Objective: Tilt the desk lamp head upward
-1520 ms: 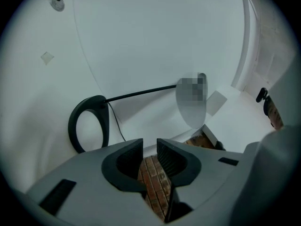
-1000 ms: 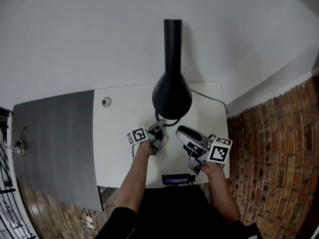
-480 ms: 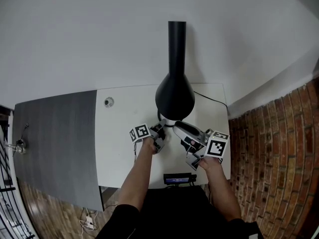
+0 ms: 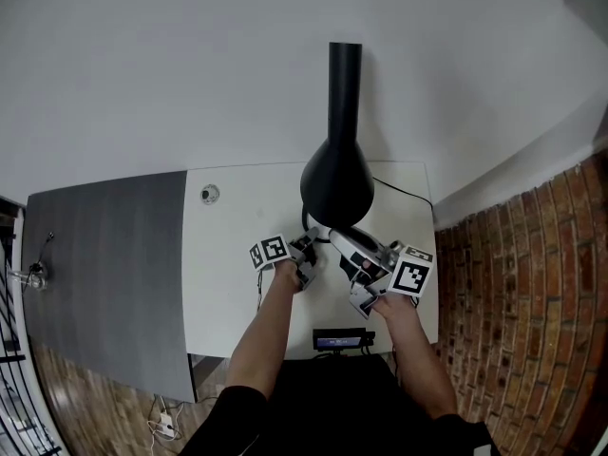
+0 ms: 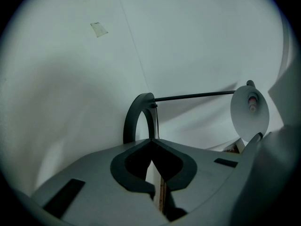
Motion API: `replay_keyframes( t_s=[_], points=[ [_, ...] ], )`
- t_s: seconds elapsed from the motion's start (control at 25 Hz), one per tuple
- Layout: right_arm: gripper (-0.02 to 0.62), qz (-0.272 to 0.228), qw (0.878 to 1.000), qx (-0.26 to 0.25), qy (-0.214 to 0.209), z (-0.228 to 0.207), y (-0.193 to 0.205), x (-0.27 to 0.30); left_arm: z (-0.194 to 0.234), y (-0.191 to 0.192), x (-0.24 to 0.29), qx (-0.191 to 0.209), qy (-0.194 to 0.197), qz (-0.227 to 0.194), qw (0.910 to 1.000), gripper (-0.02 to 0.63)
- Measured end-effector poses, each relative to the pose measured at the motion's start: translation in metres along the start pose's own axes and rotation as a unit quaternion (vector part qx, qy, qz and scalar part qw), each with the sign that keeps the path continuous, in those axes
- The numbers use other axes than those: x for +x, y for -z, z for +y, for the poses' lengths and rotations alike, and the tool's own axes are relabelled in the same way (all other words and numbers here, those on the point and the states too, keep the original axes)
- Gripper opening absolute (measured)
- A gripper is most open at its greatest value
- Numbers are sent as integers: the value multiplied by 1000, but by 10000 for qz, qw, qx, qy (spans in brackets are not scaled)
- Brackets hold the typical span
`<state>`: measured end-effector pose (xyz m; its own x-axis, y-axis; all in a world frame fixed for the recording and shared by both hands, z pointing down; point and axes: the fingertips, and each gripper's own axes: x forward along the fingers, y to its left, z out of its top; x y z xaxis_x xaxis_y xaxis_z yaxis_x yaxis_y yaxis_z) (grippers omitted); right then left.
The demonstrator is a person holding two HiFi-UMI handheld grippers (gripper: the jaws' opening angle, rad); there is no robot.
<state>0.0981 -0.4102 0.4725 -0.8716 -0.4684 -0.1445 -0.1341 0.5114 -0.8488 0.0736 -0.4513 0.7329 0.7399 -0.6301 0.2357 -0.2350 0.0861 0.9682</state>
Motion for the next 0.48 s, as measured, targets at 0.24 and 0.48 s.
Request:
replay_keyframes(
  t_s=[0.24,0.48],
  points=[
    [130,23,9999,-73,-131,11,2,-3,0,1,1,40,-17,21,10000,14],
    [130,29,9994,-94,-320,29,3,-7,0,0,1,64,-25,8,10000,14]
  ],
)
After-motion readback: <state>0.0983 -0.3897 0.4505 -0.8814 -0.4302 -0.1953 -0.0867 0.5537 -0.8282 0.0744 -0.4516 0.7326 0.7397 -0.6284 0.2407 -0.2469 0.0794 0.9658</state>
